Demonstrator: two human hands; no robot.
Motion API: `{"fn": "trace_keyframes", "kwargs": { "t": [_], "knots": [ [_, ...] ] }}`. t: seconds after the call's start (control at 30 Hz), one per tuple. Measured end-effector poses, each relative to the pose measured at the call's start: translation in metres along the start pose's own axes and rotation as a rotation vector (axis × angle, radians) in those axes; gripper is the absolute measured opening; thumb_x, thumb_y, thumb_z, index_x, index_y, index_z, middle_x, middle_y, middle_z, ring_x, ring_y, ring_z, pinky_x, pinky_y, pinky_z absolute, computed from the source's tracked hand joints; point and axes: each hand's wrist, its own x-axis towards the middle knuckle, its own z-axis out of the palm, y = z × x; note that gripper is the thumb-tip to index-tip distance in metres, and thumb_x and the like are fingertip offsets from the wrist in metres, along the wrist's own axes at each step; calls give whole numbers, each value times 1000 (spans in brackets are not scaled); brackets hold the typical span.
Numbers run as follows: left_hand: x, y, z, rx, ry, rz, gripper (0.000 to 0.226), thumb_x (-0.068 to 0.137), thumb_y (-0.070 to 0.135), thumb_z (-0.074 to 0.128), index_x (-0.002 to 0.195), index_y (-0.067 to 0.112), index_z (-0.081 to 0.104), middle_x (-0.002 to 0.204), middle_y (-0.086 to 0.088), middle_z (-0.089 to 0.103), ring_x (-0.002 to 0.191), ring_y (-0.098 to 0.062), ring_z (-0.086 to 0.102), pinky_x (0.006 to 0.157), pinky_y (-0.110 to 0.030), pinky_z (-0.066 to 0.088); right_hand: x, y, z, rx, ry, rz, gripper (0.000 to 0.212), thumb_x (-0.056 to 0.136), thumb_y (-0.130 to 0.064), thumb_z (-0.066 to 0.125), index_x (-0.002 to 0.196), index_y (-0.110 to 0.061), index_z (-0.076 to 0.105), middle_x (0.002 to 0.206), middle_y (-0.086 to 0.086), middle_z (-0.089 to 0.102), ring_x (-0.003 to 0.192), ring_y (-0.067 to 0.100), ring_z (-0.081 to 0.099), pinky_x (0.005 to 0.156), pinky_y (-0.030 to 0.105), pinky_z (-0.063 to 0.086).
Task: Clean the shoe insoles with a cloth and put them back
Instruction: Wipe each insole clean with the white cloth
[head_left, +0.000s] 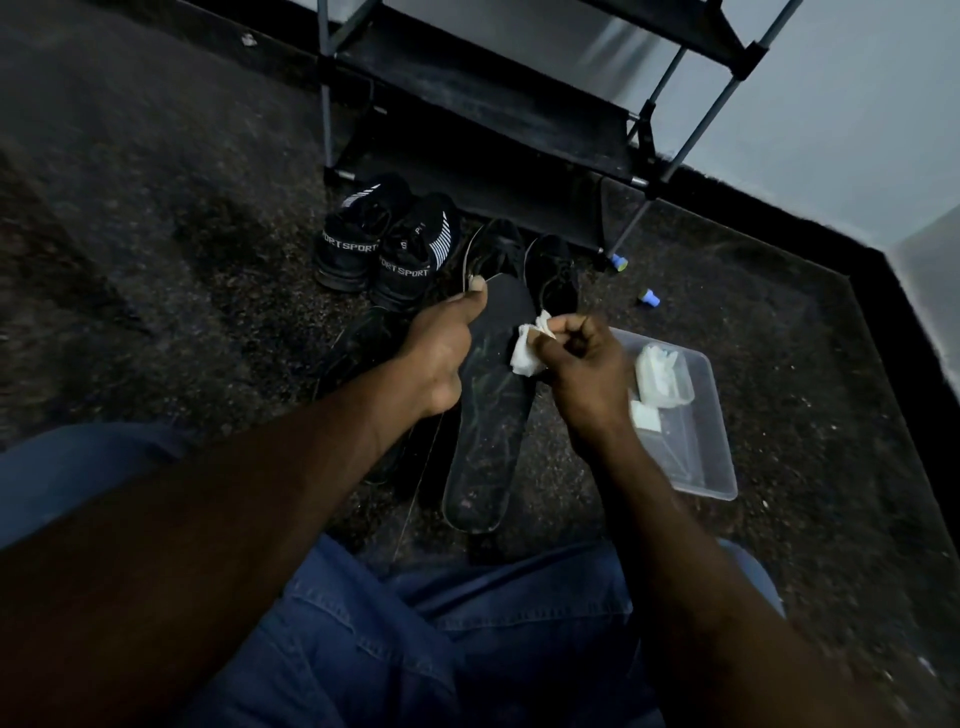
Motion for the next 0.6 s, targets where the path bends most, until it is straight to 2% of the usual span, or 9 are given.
{"fn": "trace_keyframes", "kwargs": {
  "t": [0.07,0.13,0.23,0.3,0.37,0.43,0.53,0.6],
  "knots": [
    [-3,3,0,24,-102,-42,57,100,60,51,132,15,67,125,-10,73,113,-27,72,102,-47,56,-1,3,1,51,34,24,23,71,-39,80,90,-31,70,93,9,76,88,30,72,87,54,58],
    [-6,3,1,55,-239,-62,70,98,69,44,135,14,66,129,-11,72,119,-28,69,103,-46,54,-1,2,1,180,98,70,20,74,-30,84,89,-26,71,87,7,76,84,26,71,87,51,56],
    [-10,-2,3,96,-323,-64,69,99,70,42,136,17,67,130,-11,71,119,-28,68,104,-46,52,-1,-3,3,365,144,131,15,86,-10,80,96,-11,69,85,8,74,84,24,68,86,46,54],
    [-14,-2,5,75,-319,-74,67,101,66,42,135,15,67,125,-12,73,109,-26,71,93,-40,56,-2,-4,6,396,139,149,19,86,-12,80,99,-7,69,91,16,73,86,29,67,86,47,54],
    [-15,0,5,43,-313,-82,67,103,63,38,138,13,64,123,-11,73,101,-24,73,79,-34,59,-4,-5,7,331,143,146,22,76,-23,84,92,-13,73,91,17,75,85,29,68,86,48,55],
    [-17,3,4,28,-310,-65,65,105,61,35,142,13,61,129,-12,71,103,-23,72,75,-31,60,-7,-6,6,168,192,110,16,73,-29,84,84,-20,75,88,8,78,82,23,72,85,47,59],
    [-19,6,4,8,-333,-49,66,107,58,34,141,8,61,124,-11,73,94,-21,73,70,-29,60,-9,-13,1,33,391,5,6,84,-20,81,89,-21,77,81,-5,77,77,8,72,79,34,61],
    [-22,6,5,-10,-353,-60,64,107,55,36,139,7,62,115,-10,75,88,-21,75,68,-31,60,-10,-21,-1,1,432,-97,9,87,-16,78,95,-19,78,84,-9,77,81,4,73,78,25,59]
  ]
}}
